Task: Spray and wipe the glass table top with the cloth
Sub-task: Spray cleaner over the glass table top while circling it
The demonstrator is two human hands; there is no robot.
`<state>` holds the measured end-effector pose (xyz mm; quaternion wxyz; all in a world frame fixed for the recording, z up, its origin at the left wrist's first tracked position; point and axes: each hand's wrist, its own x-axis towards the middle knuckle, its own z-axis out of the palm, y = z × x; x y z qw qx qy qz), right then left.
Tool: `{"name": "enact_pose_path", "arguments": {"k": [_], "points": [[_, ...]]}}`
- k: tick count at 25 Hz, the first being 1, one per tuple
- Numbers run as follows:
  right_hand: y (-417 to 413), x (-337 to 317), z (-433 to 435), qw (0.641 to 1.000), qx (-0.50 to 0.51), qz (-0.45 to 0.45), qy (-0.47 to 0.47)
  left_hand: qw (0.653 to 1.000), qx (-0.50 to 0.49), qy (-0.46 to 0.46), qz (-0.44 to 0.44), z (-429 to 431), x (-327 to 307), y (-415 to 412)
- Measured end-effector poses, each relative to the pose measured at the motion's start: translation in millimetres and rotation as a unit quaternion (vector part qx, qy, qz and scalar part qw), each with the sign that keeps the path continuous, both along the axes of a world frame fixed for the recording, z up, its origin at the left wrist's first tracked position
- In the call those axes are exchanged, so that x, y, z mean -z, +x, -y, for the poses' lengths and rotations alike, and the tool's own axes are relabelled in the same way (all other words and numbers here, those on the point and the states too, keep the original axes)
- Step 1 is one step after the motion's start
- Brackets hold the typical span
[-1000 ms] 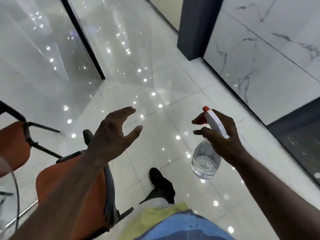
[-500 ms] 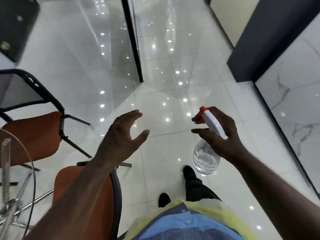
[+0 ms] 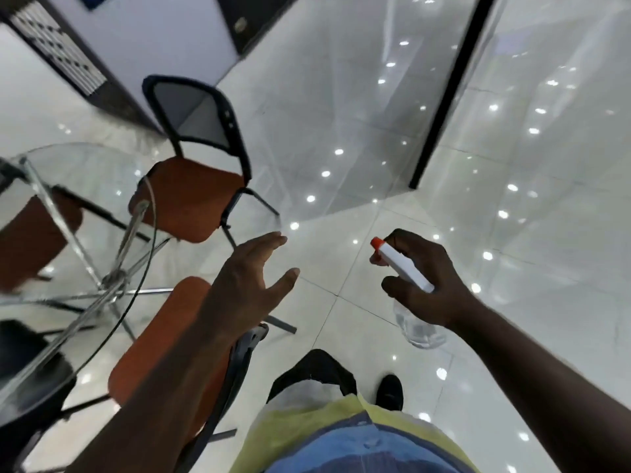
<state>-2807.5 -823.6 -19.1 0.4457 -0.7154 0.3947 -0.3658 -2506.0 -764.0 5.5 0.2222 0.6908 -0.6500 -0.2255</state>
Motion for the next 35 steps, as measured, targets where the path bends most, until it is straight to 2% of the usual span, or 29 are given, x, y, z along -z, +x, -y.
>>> {"name": "enact_pose_path", "arguments": {"k": [2, 7, 12, 14, 21, 26, 29, 32, 35], "points": [[29.7, 4.9, 44.7, 0.998, -0.052, -0.006, 0.031, 0.998, -0.061, 0.010, 0.005, 10.0, 4.4, 21.9], [130.1, 14.2, 125.8, 0.986, -0.165, -0.014, 0.032, 0.986, -0.165, 0.015, -0.001, 47.8, 20.7, 92.8], [235.8, 0.9, 187.2, 0.950, -0.309, -0.024, 0.042, 0.954, -0.299, -0.024, 0.014, 58.0, 8.7, 153.7], [252.2, 1.0, 198.1, 0.943, -0.330, -0.005, 0.032, 0.950, -0.311, -0.008, 0.008, 54.9, 8.1, 152.1], [397.6, 32.8, 276.7, 0.855, -0.517, -0.027, 0.026, 0.860, -0.509, 0.034, -0.003, 63.9, 14.5, 190.4], [468.4, 30.2, 318.2, 0.797, -0.596, -0.083, 0.042, 0.797, -0.600, 0.065, 0.018, 87.9, 13.7, 193.6], [508.7, 42.0, 333.6, 0.763, -0.636, -0.116, 0.006, 0.754, -0.652, 0.080, 0.008, 100.0, 19.4, 190.1], [539.6, 49.2, 338.8, 0.742, -0.659, -0.124, -0.005, 0.735, -0.668, 0.115, -0.021, 104.6, 32.2, 192.3], [579.4, 57.5, 335.4, 0.732, -0.666, -0.146, 0.022, 0.713, -0.686, 0.137, -0.044, 102.8, 55.4, 215.7]]}}
